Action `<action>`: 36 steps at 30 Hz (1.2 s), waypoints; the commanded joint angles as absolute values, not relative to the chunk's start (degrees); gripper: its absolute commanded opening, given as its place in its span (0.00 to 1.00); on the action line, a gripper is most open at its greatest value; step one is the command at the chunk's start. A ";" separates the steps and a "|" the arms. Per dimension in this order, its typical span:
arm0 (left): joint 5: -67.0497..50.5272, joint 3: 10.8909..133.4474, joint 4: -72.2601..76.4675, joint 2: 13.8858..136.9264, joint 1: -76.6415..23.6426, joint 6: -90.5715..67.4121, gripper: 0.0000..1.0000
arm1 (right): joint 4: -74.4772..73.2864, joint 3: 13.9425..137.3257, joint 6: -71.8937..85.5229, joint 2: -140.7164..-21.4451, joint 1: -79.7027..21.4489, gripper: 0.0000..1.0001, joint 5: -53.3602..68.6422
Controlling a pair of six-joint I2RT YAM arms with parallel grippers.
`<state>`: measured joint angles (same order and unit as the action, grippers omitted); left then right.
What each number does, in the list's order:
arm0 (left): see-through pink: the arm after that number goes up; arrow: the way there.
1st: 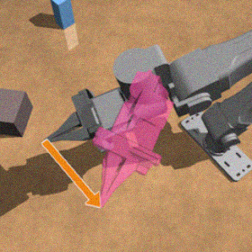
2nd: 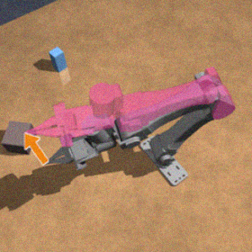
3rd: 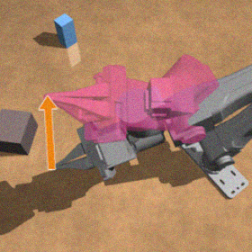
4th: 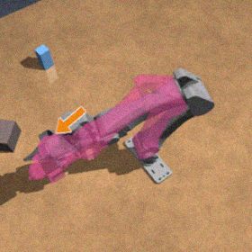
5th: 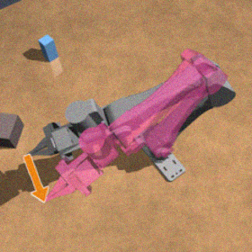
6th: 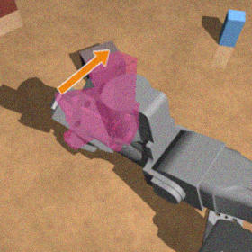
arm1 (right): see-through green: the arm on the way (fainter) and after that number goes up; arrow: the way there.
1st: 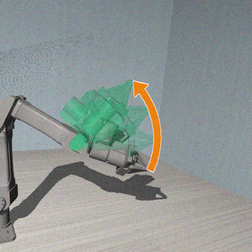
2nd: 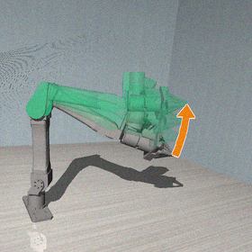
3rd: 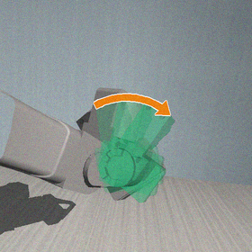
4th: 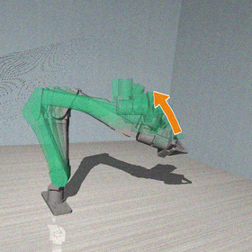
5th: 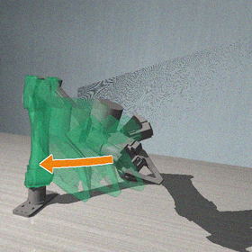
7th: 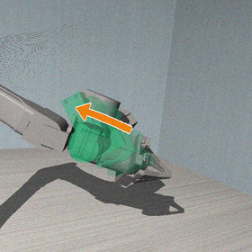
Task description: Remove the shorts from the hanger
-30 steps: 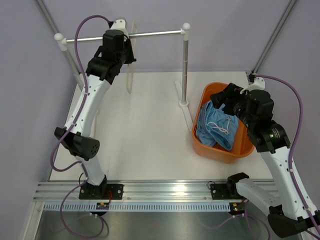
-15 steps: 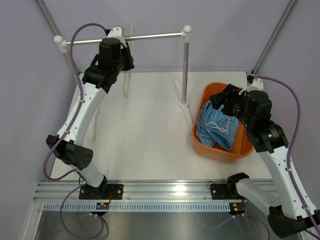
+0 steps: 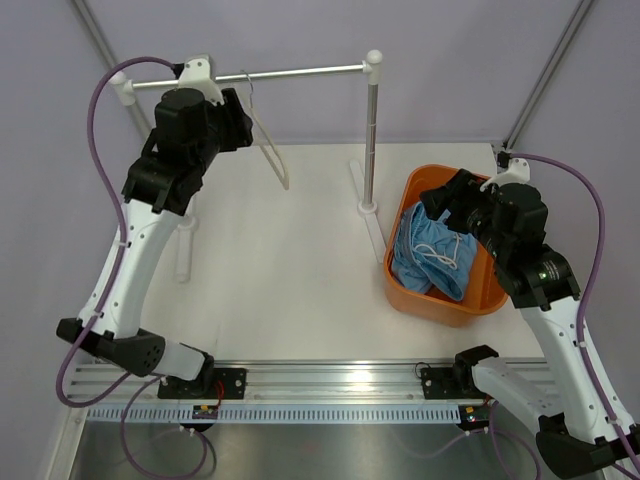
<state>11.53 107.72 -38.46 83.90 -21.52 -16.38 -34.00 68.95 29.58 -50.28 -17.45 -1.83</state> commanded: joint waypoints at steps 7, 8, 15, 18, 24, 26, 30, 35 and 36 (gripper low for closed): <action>17.31 96.60 -37.70 69.27 -22.50 -19.68 0.54 | -32.08 68.12 28.48 -48.34 -17.23 0.79 -1.05; 17.58 95.55 -38.05 66.91 -22.59 -19.86 0.54 | -32.17 67.77 28.30 -48.08 -17.23 0.80 -0.88; 16.52 82.28 -40.95 56.28 -22.94 -20.22 0.55 | -32.78 67.15 26.72 -45.97 -17.23 0.94 1.93; 15.39 75.60 -41.66 52.92 -23.03 -19.25 0.56 | -33.31 67.24 26.37 -45.62 -17.23 0.96 2.72; 13.36 63.73 -40.43 45.36 -23.03 -16.61 0.60 | -33.66 65.75 25.32 -44.74 -17.23 1.00 2.90; 13.18 61.88 -38.76 43.52 -23.03 -16.26 0.62 | -33.40 64.52 24.88 -43.60 -17.23 0.99 2.11; 12.66 60.04 -36.39 42.37 -23.03 -15.91 0.63 | -33.48 63.55 24.26 -43.50 -17.31 1.00 1.76; 11.25 57.66 -32.17 40.96 -23.03 -14.50 0.65 | -33.75 63.54 23.56 -44.47 -17.23 0.99 1.32; 11.25 57.40 -31.73 40.70 -23.03 -14.24 0.66 | -34.36 63.72 23.38 -44.65 -17.31 0.99 1.14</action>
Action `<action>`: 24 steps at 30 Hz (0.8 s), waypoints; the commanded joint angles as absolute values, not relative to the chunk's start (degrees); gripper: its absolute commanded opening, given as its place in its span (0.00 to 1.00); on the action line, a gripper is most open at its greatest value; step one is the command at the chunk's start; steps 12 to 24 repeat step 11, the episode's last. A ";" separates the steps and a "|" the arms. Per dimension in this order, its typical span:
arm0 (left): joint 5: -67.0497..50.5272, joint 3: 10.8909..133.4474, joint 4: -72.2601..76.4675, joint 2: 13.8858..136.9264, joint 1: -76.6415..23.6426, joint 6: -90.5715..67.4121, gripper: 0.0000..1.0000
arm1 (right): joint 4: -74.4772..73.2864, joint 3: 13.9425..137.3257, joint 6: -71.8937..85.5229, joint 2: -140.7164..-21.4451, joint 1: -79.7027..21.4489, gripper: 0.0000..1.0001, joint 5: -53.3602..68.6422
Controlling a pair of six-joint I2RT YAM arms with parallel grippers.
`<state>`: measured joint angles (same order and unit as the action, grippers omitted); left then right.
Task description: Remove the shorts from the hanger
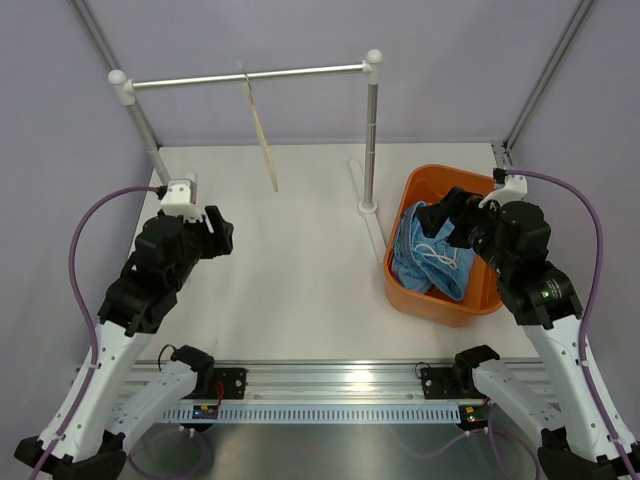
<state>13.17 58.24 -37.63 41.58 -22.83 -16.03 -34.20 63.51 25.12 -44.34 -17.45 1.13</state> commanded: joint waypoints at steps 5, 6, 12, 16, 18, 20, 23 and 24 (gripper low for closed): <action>12.57 54.15 -30.06 39.55 -23.03 -13.54 0.66 | -36.29 62.93 22.33 -44.47 -17.23 0.99 0.26; 12.57 53.53 -29.80 39.29 -23.11 -13.45 0.67 | -36.73 62.93 22.15 -44.30 -17.31 0.99 0.26; 12.74 52.38 -29.53 38.58 -23.03 -12.83 0.67 | -36.83 62.32 21.71 -43.24 -17.23 1.00 -1.85; 12.74 52.38 -29.53 38.58 -23.03 -12.83 0.67 | -36.83 62.32 21.71 -43.24 -17.23 1.00 -1.85; 12.74 52.38 -29.53 38.58 -23.03 -12.83 0.67 | -36.83 62.32 21.71 -43.24 -17.23 1.00 -1.85; 12.74 52.38 -29.53 38.58 -23.03 -12.83 0.67 | -36.83 62.32 21.71 -43.24 -17.23 1.00 -1.85; 12.74 52.38 -29.53 38.58 -23.03 -12.83 0.67 | -36.83 62.32 21.71 -43.24 -17.23 1.00 -1.85; 12.74 52.38 -29.53 38.58 -23.03 -12.83 0.67 | -36.83 62.32 21.71 -43.24 -17.23 1.00 -1.85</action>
